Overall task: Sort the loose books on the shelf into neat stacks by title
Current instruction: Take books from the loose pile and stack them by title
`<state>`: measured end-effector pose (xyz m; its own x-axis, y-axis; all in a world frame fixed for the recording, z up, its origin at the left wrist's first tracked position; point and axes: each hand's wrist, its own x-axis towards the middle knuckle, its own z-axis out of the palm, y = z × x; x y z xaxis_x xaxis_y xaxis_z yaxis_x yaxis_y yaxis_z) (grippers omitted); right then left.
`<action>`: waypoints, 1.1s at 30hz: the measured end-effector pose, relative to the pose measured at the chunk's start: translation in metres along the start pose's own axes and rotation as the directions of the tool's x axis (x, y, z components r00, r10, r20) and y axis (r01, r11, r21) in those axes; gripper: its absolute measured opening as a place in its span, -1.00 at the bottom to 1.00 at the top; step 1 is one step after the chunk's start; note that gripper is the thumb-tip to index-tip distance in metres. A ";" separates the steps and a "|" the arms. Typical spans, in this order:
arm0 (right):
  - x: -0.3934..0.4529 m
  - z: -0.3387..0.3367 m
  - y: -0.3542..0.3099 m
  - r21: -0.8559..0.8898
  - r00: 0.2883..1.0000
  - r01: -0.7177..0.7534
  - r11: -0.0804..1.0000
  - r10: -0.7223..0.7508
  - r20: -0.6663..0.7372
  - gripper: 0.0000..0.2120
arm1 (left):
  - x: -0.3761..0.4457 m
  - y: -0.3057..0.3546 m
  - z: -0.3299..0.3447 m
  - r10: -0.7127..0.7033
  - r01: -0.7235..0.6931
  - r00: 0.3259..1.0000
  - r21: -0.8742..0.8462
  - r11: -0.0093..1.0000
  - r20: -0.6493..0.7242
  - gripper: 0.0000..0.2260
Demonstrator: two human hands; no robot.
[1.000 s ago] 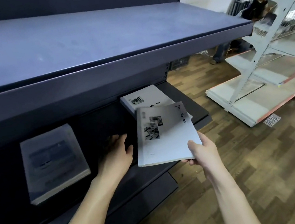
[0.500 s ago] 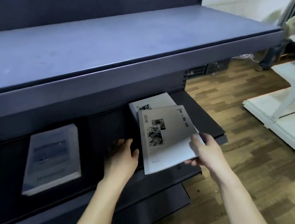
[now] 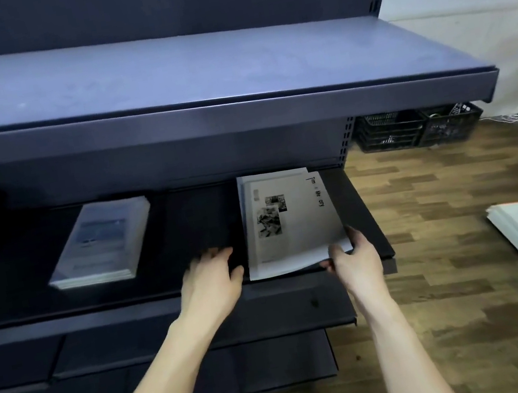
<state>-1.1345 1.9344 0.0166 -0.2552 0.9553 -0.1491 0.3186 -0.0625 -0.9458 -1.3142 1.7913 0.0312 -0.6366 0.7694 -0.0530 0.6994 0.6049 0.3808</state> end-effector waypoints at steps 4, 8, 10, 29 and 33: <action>0.008 -0.002 0.001 -0.059 0.999 0.040 0.997 -0.040 -0.003 -0.56 | 0.008 0.008 -0.002 -0.018 0.018 1.000 0.012 1.000 -0.006 -0.56; 0.015 0.001 0.003 -0.125 0.999 0.049 0.991 -0.049 0.005 -0.54 | 0.017 0.008 -0.002 -0.033 0.033 0.999 0.020 0.999 0.004 -0.56; 0.017 0.002 0.003 -0.179 0.997 0.077 0.981 -0.078 -0.002 -0.46 | 0.021 0.008 -0.001 -0.034 0.034 0.999 0.020 0.999 0.012 -0.56; 0.039 0.029 0.026 -0.425 0.987 0.151 0.892 -0.115 0.109 0.07 | 0.062 0.005 0.008 -0.061 0.063 0.997 -0.044 0.997 0.049 -0.56; 0.041 0.027 0.025 -0.446 0.988 0.140 0.884 -0.099 0.114 0.06 | 0.063 0.008 0.005 -0.051 0.052 0.998 -0.029 0.998 0.041 -0.56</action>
<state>-1.1620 1.9645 -0.0213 -0.3882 0.9175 -0.0865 0.6530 0.2077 -0.7283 -1.3467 1.8459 0.0262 -0.6576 0.7452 -0.1107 0.6552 0.6382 0.4042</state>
